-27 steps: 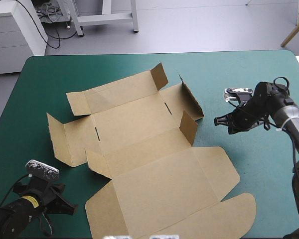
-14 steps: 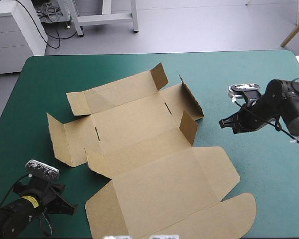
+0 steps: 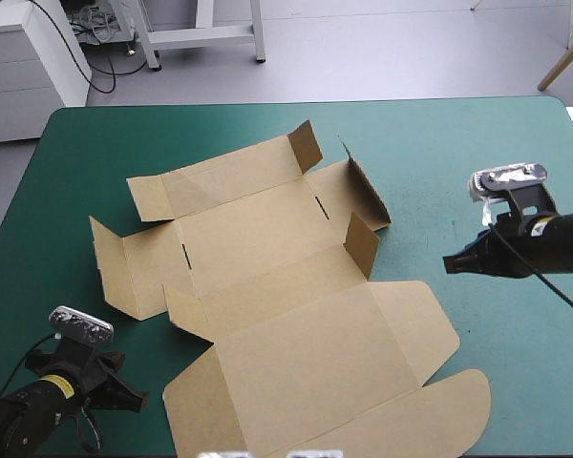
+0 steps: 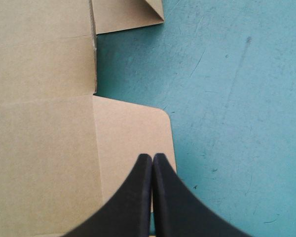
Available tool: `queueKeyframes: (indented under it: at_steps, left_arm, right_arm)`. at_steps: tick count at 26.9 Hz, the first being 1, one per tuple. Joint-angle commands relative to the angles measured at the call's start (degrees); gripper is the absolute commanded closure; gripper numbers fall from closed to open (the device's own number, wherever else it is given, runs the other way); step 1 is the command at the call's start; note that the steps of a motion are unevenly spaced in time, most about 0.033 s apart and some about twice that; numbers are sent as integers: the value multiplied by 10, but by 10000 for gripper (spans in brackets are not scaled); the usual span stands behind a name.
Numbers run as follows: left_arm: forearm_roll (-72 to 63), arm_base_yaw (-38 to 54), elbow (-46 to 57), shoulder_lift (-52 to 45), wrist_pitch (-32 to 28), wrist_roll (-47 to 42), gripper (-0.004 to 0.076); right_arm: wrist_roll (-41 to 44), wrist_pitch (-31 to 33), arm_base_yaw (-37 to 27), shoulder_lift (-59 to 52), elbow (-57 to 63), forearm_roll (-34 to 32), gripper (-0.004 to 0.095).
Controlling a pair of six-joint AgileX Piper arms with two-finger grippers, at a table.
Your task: Fold the box
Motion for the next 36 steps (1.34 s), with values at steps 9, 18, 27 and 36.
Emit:
queueKeyframes:
  at_steps: [9,18,27,36]
  left_arm:
    - [-3,-3,-14,3,-28,-8,734]
    - [-3,-3,-14,3,-28,-9,734]
    - [-3,-3,-14,3,-28,-9,734]
    - [-3,-3,-14,3,-28,-9,734]
  right_arm:
    - [-56,-15,-2,-64,52,37,927]
    - [-70,-16,-2,-64,52,43,885]
    - [-93,-16,-2,-64,53,45,357]
    - [-119,-50,-2,-64,53,109,317]
